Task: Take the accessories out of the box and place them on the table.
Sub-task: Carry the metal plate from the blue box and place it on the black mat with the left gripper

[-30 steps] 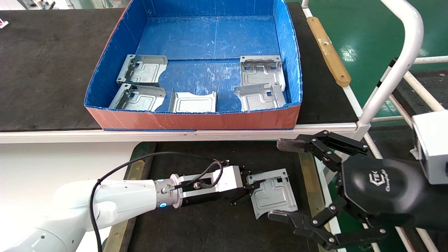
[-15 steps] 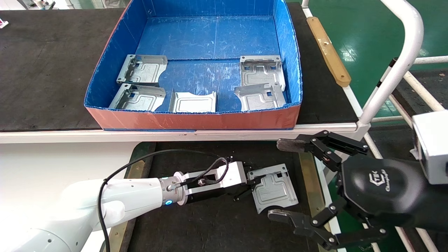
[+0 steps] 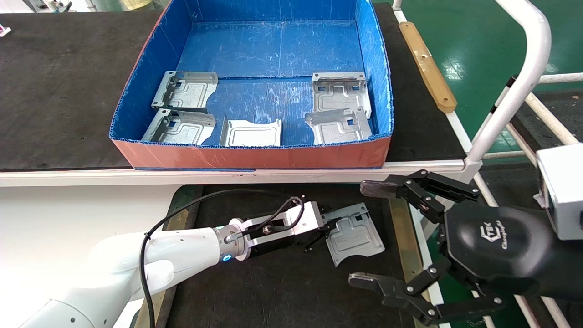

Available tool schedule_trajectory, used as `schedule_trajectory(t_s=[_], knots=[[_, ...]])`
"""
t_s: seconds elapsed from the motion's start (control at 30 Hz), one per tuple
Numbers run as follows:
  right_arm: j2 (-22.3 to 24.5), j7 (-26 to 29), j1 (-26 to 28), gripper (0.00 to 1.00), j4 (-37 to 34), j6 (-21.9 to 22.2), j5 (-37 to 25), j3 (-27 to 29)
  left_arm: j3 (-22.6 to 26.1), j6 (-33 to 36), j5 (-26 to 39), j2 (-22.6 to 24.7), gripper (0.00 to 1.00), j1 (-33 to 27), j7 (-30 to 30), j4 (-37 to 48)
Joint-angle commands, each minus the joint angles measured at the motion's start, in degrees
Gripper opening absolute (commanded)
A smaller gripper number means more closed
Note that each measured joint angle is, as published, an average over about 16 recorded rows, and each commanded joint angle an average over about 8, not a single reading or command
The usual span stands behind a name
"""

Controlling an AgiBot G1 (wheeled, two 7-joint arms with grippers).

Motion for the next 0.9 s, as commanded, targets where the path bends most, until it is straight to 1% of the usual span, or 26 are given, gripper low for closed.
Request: schedule_trajectory(t_s=[0.03, 0.33, 0.6, 0.9], knots=[[0.0, 0.0, 0.0, 1.0, 0.0, 0.0, 0.0, 0.0, 0.8, -0.7, -1.0, 0.0, 0.0, -0.1, -0.3, -0.5], [0.0, 0.0, 0.0, 1.0, 0.0, 0.0, 0.0, 0.0, 2.7, 1.5, -4.9, -0.4, 0.0, -0.7, 0.4, 0.7], [0.0, 0.0, 0.0, 1.0, 0.0, 0.0, 0.0, 0.0, 4.1, 3.6, -6.6, -0.4, 0.0, -1.6, 2.5, 3.1], [0.0, 0.0, 0.0, 1.0, 0.0, 0.0, 0.0, 0.0, 5.6, 6.1, -8.6, -0.4, 0.0, -1.9, 4.5, 3.8]])
